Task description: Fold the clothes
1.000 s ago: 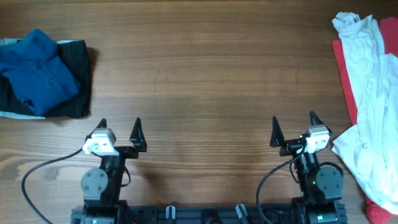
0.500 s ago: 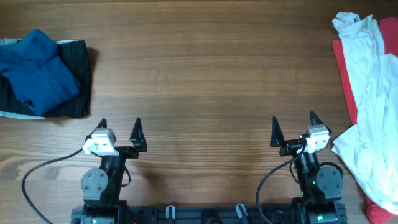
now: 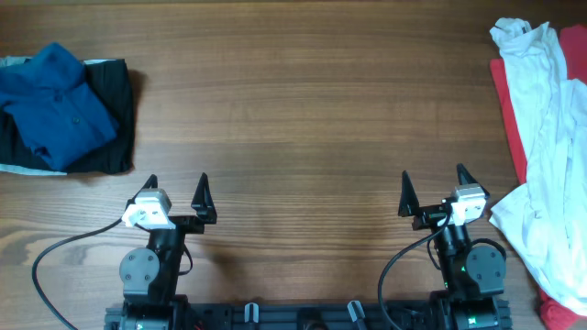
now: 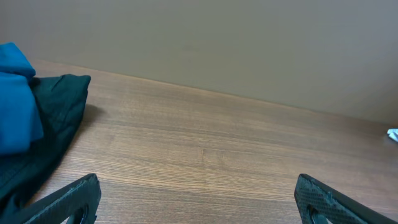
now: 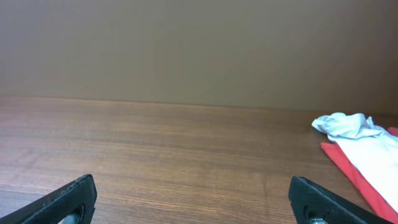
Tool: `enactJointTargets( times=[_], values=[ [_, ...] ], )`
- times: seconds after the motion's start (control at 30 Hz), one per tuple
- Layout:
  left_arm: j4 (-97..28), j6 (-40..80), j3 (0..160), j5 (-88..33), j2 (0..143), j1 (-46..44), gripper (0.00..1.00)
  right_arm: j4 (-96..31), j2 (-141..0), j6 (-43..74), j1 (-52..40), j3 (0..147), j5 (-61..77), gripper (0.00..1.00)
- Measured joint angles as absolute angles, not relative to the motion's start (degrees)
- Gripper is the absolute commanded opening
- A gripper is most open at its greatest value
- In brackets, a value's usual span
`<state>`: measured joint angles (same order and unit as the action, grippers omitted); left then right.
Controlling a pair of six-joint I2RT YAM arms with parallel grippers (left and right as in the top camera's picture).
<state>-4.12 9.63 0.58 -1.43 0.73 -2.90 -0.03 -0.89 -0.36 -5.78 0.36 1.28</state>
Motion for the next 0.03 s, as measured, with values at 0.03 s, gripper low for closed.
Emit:
enactJointTargets(
  times=[0.03],
  values=[
    [-4.1, 9.6, 0.6, -1.4, 0.7, -2.9, 1.00, -0.1, -0.9, -0.4, -5.8, 0.4, 1.3, 1.00]
  ],
)
